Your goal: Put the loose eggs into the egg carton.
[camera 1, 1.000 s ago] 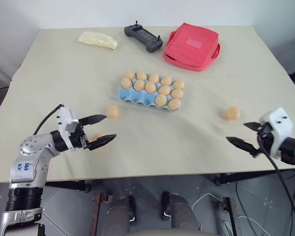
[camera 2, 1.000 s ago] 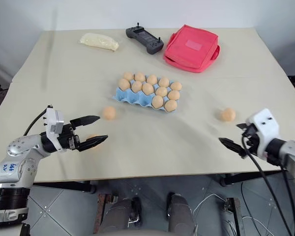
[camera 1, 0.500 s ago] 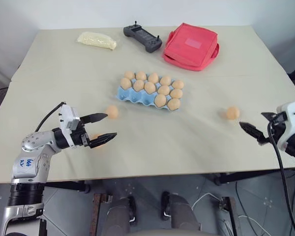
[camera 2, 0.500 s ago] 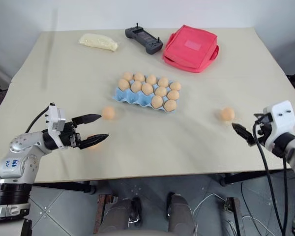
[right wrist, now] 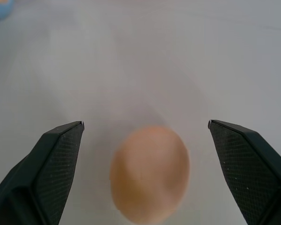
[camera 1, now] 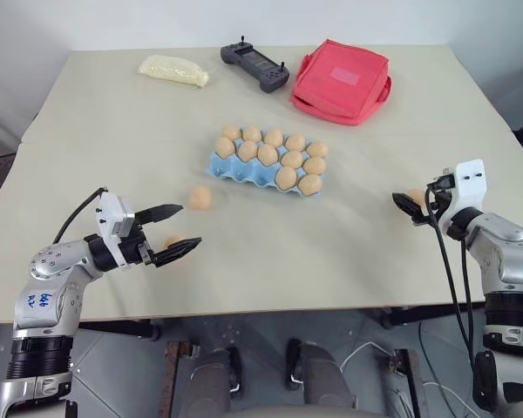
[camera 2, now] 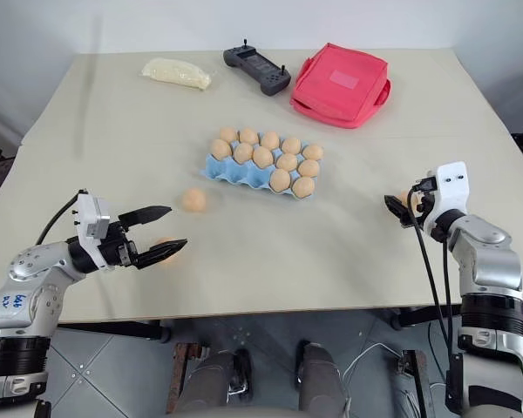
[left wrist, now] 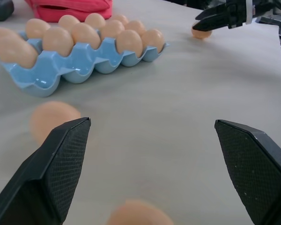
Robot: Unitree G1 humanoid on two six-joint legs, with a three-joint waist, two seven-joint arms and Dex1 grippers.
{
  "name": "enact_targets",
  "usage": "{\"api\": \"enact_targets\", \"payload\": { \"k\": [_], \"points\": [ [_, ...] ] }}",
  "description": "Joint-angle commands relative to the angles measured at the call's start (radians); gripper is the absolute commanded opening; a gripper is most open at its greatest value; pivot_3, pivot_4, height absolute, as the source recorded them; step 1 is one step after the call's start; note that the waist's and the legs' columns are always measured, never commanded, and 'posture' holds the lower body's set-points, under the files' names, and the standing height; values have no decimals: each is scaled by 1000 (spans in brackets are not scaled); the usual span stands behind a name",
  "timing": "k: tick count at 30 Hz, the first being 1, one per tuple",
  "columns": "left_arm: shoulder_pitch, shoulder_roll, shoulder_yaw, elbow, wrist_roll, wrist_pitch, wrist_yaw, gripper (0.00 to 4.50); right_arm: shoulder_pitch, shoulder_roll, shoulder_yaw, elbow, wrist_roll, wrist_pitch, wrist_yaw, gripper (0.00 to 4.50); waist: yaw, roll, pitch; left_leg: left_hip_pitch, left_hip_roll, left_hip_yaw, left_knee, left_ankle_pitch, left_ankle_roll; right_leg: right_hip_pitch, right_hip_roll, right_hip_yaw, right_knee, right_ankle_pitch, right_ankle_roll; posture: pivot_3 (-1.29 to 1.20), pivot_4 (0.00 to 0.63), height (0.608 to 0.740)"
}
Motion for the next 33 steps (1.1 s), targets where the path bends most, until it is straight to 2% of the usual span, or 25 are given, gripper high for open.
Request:
{"api": "enact_targets", "payload": {
  "k": [1,2,5,9,11,18,23,27,33],
  "points": [
    [10,8,23,-51,-16,-7,8,4500,-26,2,4,28,-15,-38,-13,4447,-1,0,0,0,0,0,0,0,0,0,0,0,0,0,0,0,150,740],
    [11,7,23,-52,-16,-7,10,4500,-28,4,7,36,-18,-44,-12,4447,0,0,0,0,0,0,0,0,0,0,0,0,0,0,0,0,150,740],
    [11,5,21,-51,-15,-8,13,4500,-27,12,11,40,-20,-61,-12,3805,-1,0,0,0,0,0,0,0,0,0,0,0,1,0,0,0,150,740],
    [2,3,16,-42,-13,-13,13,4500,-24,14,11,-8,-12,-54,-6,2398,-1,0,0,1,0,1,0,0,0,0,0,0,1,0,0,0,150,740],
    [1,3,15,-40,-13,-14,12,4500,-20,7,11,-58,-5,-40,-1,1846,-2,0,0,1,0,1,0,0,-1,0,0,0,1,0,0,0,150,740],
    [-1,4,18,-30,-9,-21,12,4500,-56,-4,48,-325,65,98,61,1793,-1,0,0,1,1,1,0,-2,-3,0,0,2,2,0,0,0,150,740],
    [-3,2,22,-25,-5,-28,22,4500,-167,74,163,-437,98,179,70,1793,-4,1,0,2,2,1,0,-3,-3,-1,0,3,2,0,0,0,150,740],
    [4,-2,29,-34,-4,-36,39,4500,-255,187,257,-417,80,180,48,1793,-3,1,0,2,2,1,-1,-3,-4,-1,0,3,3,0,-1,0,150,740],
    [36,0,47,-64,-8,-41,65,4500,-358,356,350,-214,3,65,2,1793,-4,1,0,0,1,2,-1,-1,-3,-2,0,1,2,0,0,0,150,740]
  ]
}}
